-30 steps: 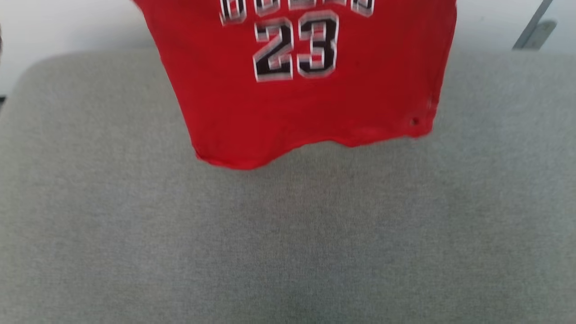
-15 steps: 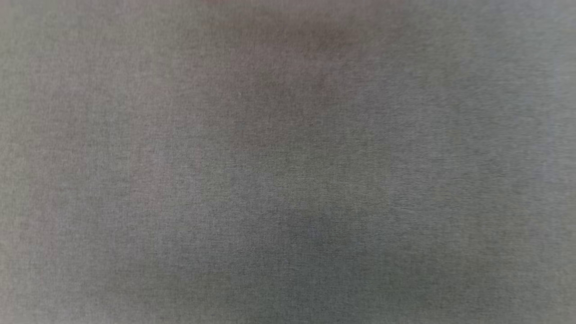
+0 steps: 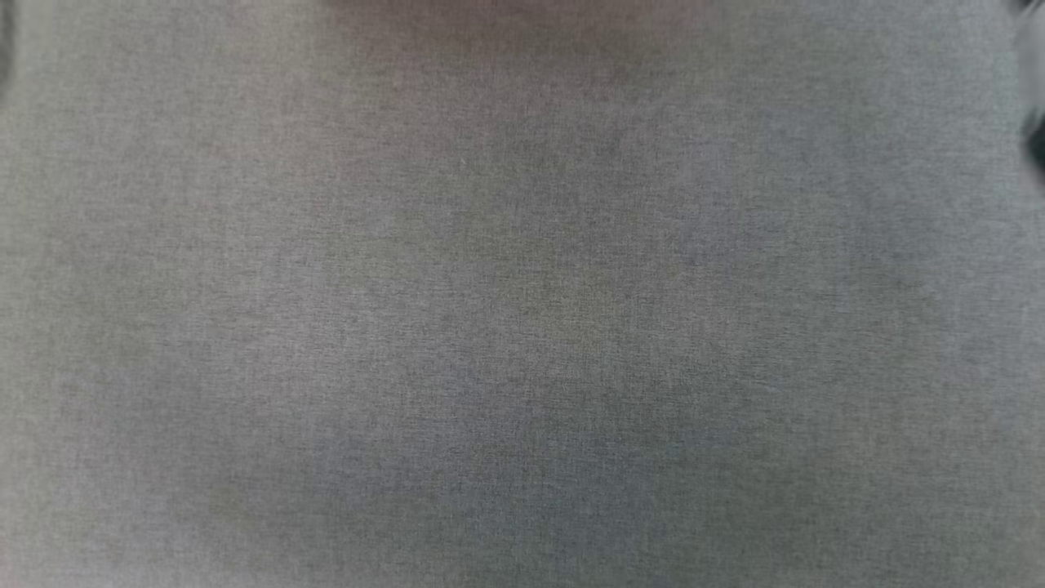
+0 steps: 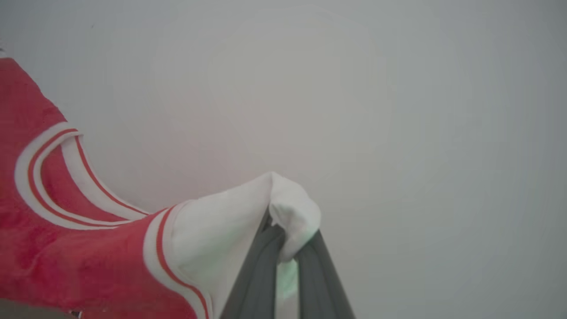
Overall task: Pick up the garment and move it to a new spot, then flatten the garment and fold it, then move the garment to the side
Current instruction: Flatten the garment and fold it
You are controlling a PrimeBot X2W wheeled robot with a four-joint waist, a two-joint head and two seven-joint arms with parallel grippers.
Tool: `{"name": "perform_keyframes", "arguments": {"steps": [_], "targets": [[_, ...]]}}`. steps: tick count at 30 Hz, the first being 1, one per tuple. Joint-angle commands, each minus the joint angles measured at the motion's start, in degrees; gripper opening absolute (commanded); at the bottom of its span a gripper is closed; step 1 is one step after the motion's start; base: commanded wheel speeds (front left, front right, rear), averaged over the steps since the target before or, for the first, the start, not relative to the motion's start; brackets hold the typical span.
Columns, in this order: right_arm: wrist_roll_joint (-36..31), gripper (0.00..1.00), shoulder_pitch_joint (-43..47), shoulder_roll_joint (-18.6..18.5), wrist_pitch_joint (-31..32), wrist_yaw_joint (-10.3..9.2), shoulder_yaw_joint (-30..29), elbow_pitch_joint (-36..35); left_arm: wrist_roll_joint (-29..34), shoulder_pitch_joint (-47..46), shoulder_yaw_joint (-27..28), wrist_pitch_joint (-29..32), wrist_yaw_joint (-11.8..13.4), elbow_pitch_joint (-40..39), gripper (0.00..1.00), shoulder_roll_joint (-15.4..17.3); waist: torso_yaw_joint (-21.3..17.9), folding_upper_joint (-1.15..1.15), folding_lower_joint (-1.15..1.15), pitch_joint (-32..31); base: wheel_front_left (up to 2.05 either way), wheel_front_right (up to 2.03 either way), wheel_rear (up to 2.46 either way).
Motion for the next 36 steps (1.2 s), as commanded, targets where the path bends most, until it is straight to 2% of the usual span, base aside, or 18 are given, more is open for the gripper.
{"name": "perform_keyframes", "arguments": {"steps": [1,3,7,11,12,15,20,26,30,36], "targets": [[2.84,0.00,2.86,0.22,1.49,-0.04,2.36,0.18,-2.24,2.87,-1.40,1.15,-0.18,-0.10,0.00,0.62,0.05,0.00,0.00,-0.76,0.00,0.00,0.00],[5.25,0.00,4.49,0.10,2.56,-0.04,3.55,-0.12,-3.22,3.98,-2.37,1.83,-0.18,-0.46,0.00,1.27,0.01,0.00,0.00,-1.13,0.00,0.00,0.00],[15.01,0.00,12.10,-1.86,7.84,-0.04,9.99,-5.56,-8.55,9.99,-6.05,6.98,-0.14,-2.41,0.00,3.67,-0.46,0.00,0.00,-2.79,0.00,0.00,0.00],[24.21,0.00,20.16,-6.94,14.88,-0.04,15.01,-15.04,-14.62,16.15,-8.02,12.81,-0.13,-7.23,0.00,7.40,-1.09,0.00,0.00,-4.45,0.00,0.00,0.00],[27.82,0.00,24.36,-9.68,18.26,-0.04,16.76,-20.79,-18.19,19.80,-8.32,16.05,-0.13,-9.71,0.00,9.43,-1.29,0.00,0.00,-5.29,0.00,0.00,0.00],[32.01,0.00,30.19,-14.18,23.15,-0.04,17.64,-29.23,-22.27,24.90,-8.55,19.94,0.61,-14.24,0.00,12.55,-1.62,0.00,0.00,-6.46,0.00,0.00,0.00],[36.09,0.00,40.22,-21.56,31.38,-0.04,18.85,-43.02,-26.61,34.19,-9.04,23.21,4.77,-24.19,0.00,18.62,-2.03,0.00,0.00,-7.93,0.00,0.00,0.00],[39.13,0.00,52.02,-26.97,39.57,-0.04,16.17,-54.49,-29.83,44.46,-10.42,22.86,10.63,-33.34,0.00,24.35,-2.23,0.00,0.00,-8.96,0.00,0.00,0.00],[40.81,0.00,59.36,-28.84,44.32,-0.04,14.16,-59.52,-31.38,50.62,-11.83,22.29,14.27,-37.61,0.00,26.90,-2.51,0.00,0.00,-9.87,0.00,0.00,0.00],[44.41,0.00,69.98,-29.29,52.51,-0.04,9.82,-63.45,-34.85,57.42,-13.87,23.34,19.60,-43.83,0.00,29.25,-2.73,0.00,0.00,-10.85,0.00,0.00,0.00]]}}
